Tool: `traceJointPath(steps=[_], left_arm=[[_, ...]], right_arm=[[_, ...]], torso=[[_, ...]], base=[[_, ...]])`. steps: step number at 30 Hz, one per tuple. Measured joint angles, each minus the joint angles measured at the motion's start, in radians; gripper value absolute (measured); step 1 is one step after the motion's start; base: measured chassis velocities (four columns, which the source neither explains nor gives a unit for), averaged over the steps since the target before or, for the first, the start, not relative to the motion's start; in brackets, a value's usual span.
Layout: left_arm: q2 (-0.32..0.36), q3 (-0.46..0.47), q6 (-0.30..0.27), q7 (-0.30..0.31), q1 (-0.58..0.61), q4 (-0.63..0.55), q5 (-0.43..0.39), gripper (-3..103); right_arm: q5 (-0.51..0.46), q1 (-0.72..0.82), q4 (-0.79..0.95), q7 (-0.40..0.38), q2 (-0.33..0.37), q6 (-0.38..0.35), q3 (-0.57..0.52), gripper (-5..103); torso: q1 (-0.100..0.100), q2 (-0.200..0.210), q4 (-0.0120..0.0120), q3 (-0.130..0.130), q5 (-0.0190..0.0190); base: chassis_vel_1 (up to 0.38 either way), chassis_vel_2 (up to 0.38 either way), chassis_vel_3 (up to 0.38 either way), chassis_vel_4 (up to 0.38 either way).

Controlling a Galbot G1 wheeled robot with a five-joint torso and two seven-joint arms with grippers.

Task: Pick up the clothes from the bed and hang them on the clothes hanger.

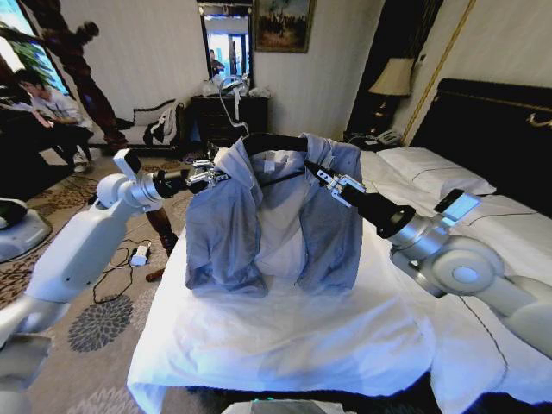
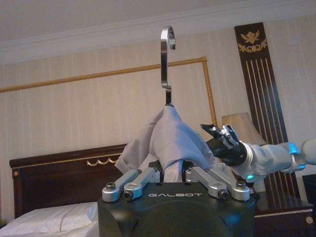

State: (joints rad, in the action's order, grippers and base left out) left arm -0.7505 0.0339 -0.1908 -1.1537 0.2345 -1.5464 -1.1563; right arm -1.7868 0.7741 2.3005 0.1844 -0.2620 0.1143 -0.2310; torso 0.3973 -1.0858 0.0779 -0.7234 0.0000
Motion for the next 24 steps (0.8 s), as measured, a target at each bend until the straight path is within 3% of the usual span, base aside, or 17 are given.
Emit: traceJointPath(steps=[3, 4, 6, 8, 9, 11, 12, 16, 24], left_arm=[[-0.006, -0.003, 0.0, 0.0, -0.003, 0.001, 0.001, 16], [-0.007, -0.004, 0.0, 0.0, -0.004, 0.002, 0.001, 16], [-0.008, -0.005, 0.0, 0.0, -0.007, 0.003, 0.0, 16], [-0.009, -0.007, -0.001, -0.001, -0.008, 0.004, 0.0, 16], [-0.009, -0.008, -0.001, -0.002, -0.008, 0.004, 0.0, 16], [-0.009, -0.009, -0.001, -0.002, -0.008, 0.004, 0.0, 16], [-0.009, -0.011, -0.001, -0.002, -0.008, 0.003, 0.0, 16], [-0.02, -0.029, -0.001, -0.002, -0.006, 0.002, 0.009, 16], [-0.071, -0.068, -0.003, 0.001, -0.023, 0.007, 0.027, 16]], right_arm=[[0.003, 0.001, 0.0, 0.003, 0.001, -0.002, 0.0, 47], [0.004, 0.001, 0.0, 0.003, 0.002, -0.005, 0.0, 37], [0.004, 0.001, 0.0, 0.003, 0.002, -0.007, 0.0, 37], [0.004, 0.0, -0.002, 0.002, 0.002, -0.011, 0.0, 19], [0.004, -0.002, -0.004, 0.004, 0.002, -0.012, 0.0, 14], [0.003, -0.006, -0.007, 0.009, 0.002, -0.013, 0.0, 14], [0.002, -0.013, -0.011, 0.021, 0.002, -0.013, 0.0, 4], [-0.018, -0.032, -0.023, 0.089, 0.002, -0.013, -0.003, 1], [-0.037, -0.052, -0.023, 0.139, 0.008, -0.017, -0.006, 0]], torso=[[0.0, 0.0, 0.0001, 0.0, 0.0], [0.0, 0.0, 0.0, 0.0, 0.0], [0.0, 0.0, 0.0, 0.0, 0.0], [0.0, 0.0, -0.0001, 0.0, 0.0], [0.0, 0.0, 0.0, 0.0, 0.0], [0.0, 0.0, 0.0, 0.0, 0.0], [0.0, 0.0, -0.0001, 0.0, 0.0001], [0.0, 0.0, -0.0003, 0.0, 0.0], [0.0, 0.0, -0.0001, 0.0, 0.0]], base=[[0.0, 0.0, 0.0, 0.0], [0.0, 0.0, 0.0, 0.0], [0.0, 0.0, 0.0, 0.0], [0.0, 0.0, 0.0, 0.0], [0.0, 0.0, 0.0, 0.0], [0.0, 0.0, 0.0, 0.0], [0.0, 0.0, 0.0, 0.0], [0.0, 0.0, 0.0, 0.0], [0.0, 0.0, 0.0, 0.0]])
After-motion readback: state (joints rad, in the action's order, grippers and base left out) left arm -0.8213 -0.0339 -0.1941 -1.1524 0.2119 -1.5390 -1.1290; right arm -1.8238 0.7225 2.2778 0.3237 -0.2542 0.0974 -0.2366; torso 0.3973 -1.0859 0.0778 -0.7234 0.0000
